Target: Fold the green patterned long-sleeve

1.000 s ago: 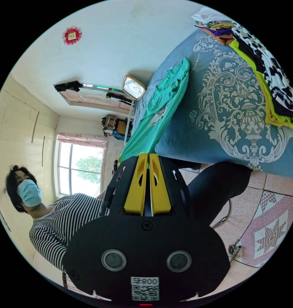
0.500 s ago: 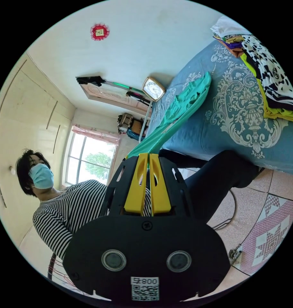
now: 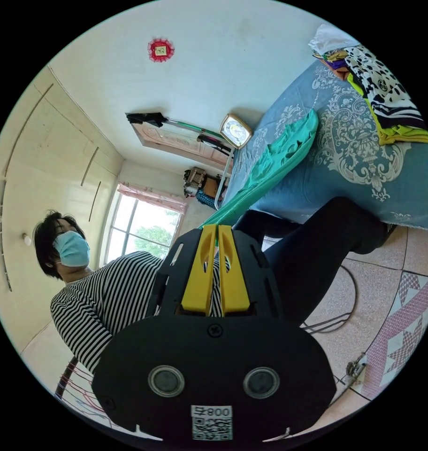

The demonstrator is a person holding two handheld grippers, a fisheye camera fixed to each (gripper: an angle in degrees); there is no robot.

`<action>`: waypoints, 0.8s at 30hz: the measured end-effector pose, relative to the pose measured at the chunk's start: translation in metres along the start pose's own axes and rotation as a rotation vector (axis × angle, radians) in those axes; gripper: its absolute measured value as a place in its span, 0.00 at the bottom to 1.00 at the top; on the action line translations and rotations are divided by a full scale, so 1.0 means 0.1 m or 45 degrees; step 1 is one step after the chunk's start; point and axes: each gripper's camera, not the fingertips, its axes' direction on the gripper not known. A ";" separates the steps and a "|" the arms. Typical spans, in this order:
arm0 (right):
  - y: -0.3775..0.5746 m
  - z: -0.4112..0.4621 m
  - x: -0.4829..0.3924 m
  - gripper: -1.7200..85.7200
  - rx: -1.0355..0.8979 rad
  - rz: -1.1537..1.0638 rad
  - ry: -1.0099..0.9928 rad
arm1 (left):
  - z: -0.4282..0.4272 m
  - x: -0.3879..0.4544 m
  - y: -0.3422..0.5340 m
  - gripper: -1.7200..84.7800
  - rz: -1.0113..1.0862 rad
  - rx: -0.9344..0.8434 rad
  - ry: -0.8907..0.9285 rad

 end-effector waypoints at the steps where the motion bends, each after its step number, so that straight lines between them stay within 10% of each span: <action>1: 0.03 -0.02 0.01 0.02 0.008 -0.004 -0.004 | -0.02 0.03 0.01 0.03 0.003 -0.004 0.001; 24: -0.62 0.07 0.81 0.02 0.142 0.119 -0.057 | 0.17 0.29 -0.85 0.03 -0.068 0.017 0.019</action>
